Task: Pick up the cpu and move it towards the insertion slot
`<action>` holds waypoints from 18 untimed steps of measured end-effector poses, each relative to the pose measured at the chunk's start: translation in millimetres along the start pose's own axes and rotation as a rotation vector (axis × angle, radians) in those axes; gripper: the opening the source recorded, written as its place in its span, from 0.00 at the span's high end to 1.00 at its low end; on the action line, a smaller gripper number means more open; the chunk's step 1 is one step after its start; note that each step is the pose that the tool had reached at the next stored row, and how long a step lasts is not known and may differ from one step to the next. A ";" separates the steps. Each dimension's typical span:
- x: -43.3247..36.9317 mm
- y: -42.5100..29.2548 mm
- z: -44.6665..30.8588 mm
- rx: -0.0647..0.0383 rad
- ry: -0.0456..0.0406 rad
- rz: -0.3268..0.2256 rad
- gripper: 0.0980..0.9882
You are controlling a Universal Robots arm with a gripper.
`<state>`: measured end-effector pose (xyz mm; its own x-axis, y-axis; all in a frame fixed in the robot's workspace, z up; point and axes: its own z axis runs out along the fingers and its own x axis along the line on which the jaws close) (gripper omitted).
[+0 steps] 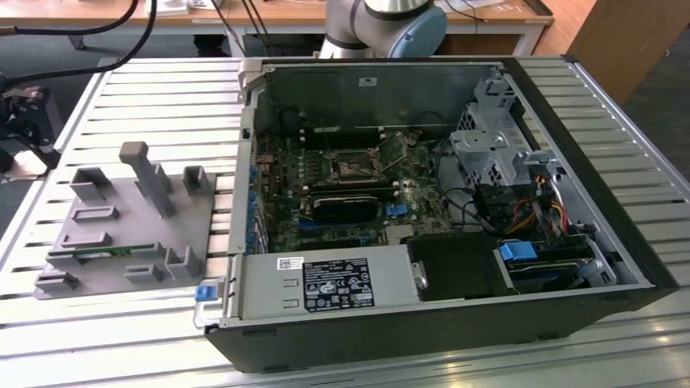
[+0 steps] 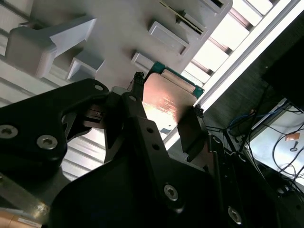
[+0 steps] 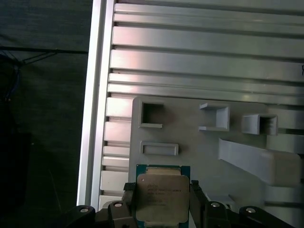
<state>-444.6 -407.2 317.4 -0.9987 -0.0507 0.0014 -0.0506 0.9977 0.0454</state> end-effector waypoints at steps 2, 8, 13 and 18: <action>0.0 0.2 -2.5 0.000 0.0000 0.000 0.51; 0.0 1.0 -10.7 0.000 0.0000 0.000 0.51; 0.0 1.4 -17.4 0.000 -0.0001 0.000 0.51; 0.0 1.8 -23.8 0.000 0.0001 0.000 0.51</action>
<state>-444.6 -406.5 341.2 -0.9987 -0.0507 0.0014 -0.0506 0.9977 0.0453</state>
